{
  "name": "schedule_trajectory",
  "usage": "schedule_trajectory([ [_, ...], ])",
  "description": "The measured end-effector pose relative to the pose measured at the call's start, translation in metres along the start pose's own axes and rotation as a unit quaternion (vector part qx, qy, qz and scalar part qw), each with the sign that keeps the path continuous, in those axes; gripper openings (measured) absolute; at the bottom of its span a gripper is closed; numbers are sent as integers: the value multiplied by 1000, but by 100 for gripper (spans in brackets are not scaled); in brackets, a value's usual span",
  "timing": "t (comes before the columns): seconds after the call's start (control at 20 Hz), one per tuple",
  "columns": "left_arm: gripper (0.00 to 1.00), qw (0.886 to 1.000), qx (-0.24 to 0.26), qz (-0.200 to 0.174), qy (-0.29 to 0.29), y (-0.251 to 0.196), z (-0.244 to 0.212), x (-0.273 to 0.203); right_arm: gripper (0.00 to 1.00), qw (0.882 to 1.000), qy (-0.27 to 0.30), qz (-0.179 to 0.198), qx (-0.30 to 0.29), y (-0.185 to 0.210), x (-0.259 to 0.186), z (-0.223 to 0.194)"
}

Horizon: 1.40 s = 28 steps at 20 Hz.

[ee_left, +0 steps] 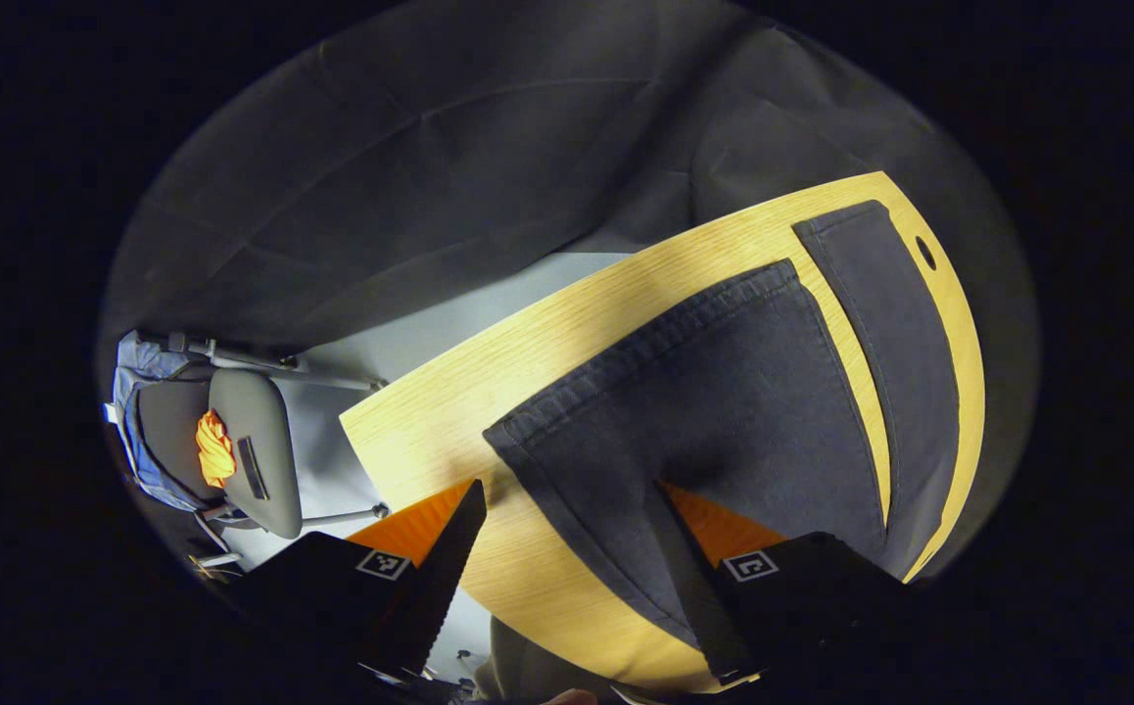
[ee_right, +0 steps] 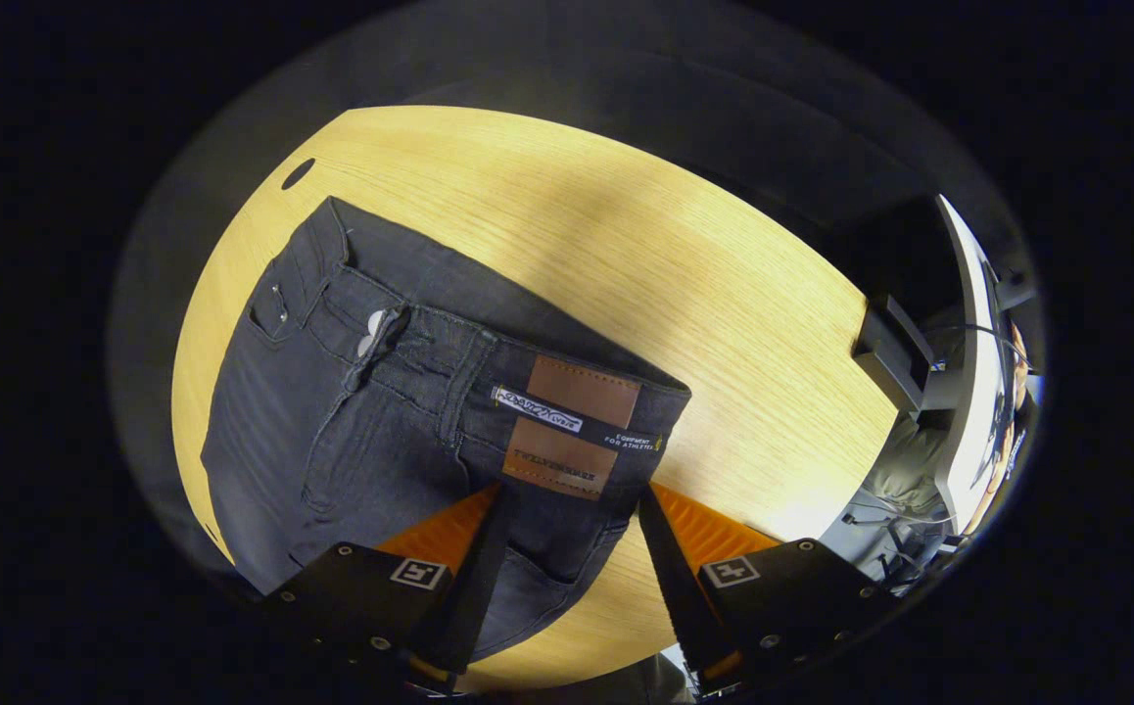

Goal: Grasp the waist and the cuffs of the jeans and fold them to make the two legs overlap; first hold the waist and fold one-third of the jeans toward the cuffs, then hold the cuffs and fold the remaining one-third in the same direction to finish folding.

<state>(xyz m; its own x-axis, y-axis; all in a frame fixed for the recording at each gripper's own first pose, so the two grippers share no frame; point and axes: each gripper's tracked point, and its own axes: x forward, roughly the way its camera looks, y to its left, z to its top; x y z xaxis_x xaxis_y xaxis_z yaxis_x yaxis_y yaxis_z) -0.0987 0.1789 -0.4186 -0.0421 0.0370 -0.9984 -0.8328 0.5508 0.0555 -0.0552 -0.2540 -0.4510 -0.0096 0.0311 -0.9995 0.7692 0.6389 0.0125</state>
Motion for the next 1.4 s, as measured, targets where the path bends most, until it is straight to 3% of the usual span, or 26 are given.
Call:
schedule_trajectory([
  [0.15, 98, 1000, -1, -2, -1, 2, 4, 3, 71, 1000, 6, 1, 8, 0, 2, -1],
  [0.2, 98, 1000, -1, -6, 2, -1, 4, 3, 63, 1000, 1, 7, 6, 2, 0, 1],
  [0.25, 97, 1000, 19, -11, -12, -5, 10, 1, 61, 1000, -3, 20, 12, 5, 1, -1],
  [0.35, 54, 999, 8, -24, -29, -10, 19, 5, 30, 999, -19, 38, 30, 8, -1, 0],
  [0.4, 33, 999, -7, -38, -36, -14, 22, 6, 26, 998, -21, 56, 32, 7, 0, 0],
  [0.45, 12, 998, -1, -56, -38, -17, 23, 3, 30, 996, -27, 79, 34, 8, 0, 1],
  [0.5, 12, 996, -12, -77, -49, -16, 23, 5, 30, 992, -20, 103, 63, 10, 1, 0],
  [0.55, 1, 995, 1, -95, -43, -22, 23, 3, 15, 988, -18, 128, 86, 15, 1, 1],
  [0.7, 1, 988, 1, -140, -69, -16, 24, -10, 15, 975, -16, 184, 127, 16, -4, 5],
  [0.75, 1, 985, -6, -158, -75, -18, 26, -16, 6, 971, -20, 202, 130, 20, -3, 1],
  [0.95, 1, 971, -11, -213, -109, -32, 31, -48, 6, 952, -50, 267, 142, 30, -27, 5],
  [1.4, 1, 944, 2, -296, -146, -81, 42, -110, 6, 930, -61, 325, 158, 45, -62, 9],
])
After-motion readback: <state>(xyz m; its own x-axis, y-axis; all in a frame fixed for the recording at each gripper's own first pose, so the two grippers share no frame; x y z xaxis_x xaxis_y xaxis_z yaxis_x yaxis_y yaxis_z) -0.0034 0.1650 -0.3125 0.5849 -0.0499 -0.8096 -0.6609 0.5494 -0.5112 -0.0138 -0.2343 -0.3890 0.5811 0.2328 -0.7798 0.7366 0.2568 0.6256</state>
